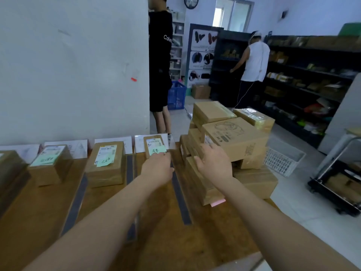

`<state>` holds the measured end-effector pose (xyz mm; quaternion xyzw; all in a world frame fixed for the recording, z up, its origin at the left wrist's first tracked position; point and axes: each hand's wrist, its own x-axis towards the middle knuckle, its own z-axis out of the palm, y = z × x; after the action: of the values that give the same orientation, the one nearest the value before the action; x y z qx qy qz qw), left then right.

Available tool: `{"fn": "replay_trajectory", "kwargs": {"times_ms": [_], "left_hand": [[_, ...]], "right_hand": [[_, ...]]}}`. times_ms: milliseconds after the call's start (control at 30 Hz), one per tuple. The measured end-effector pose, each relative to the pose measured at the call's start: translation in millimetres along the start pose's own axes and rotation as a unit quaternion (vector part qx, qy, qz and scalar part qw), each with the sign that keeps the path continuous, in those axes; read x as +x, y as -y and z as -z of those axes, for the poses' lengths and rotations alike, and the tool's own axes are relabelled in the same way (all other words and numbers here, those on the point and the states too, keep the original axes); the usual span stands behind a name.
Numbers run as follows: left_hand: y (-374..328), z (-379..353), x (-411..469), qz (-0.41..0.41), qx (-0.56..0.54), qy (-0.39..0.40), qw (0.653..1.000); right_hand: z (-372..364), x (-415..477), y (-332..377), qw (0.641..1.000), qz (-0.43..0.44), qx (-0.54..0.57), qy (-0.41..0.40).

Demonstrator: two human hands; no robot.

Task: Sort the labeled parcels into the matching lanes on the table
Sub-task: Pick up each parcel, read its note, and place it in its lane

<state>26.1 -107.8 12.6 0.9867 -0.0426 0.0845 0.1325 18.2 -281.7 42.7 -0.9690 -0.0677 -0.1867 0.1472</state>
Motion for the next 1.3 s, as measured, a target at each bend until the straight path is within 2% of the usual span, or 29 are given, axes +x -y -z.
{"fn": "replay_trajectory", "kwargs": {"times_ms": [233, 500, 667, 867, 1000, 1067, 1133, 1200, 1300], "left_hand": [[-69.0, 18.8, 34.6, -0.088, 0.001, -0.006, 0.996], [-151.4, -13.5, 66.3, -0.148, 0.071, -0.013, 0.986], [-177.1, -43.7, 75.5, -0.104, 0.145, -0.028, 0.984], [-181.6, -56.2, 67.1, -0.080, 0.212, -0.070, 0.972], [-182.4, -49.4, 63.0, -0.119, 0.161, -0.084, 0.976], [-178.9, -38.1, 59.4, -0.154, 0.111, -0.099, 0.977], [-175.0, -24.3, 55.7, -0.168, 0.039, -0.127, 0.977], [-171.7, -11.5, 54.6, -0.138, -0.052, -0.181, 0.972], [-169.8, 3.7, 56.1, -0.071, -0.121, -0.256, 0.957]], "right_hand": [[36.4, 27.2, -67.1, 0.997, -0.020, -0.070, -0.015], [53.6, 52.3, -158.4, 0.983, 0.011, -0.164, 0.084], [51.6, 62.7, -198.3, 0.969, 0.089, -0.183, 0.137], [40.5, 68.4, -222.3, 0.969, 0.173, -0.148, 0.093], [31.9, 66.4, -227.5, 0.964, 0.191, -0.173, 0.061], [33.9, 66.2, -230.5, 0.965, 0.196, -0.173, 0.014], [39.2, 68.1, -232.8, 0.968, 0.212, -0.125, -0.047], [47.4, 69.3, -231.3, 0.971, 0.215, -0.049, -0.093], [63.0, 68.5, -217.5, 0.977, 0.175, 0.047, -0.109]]}}
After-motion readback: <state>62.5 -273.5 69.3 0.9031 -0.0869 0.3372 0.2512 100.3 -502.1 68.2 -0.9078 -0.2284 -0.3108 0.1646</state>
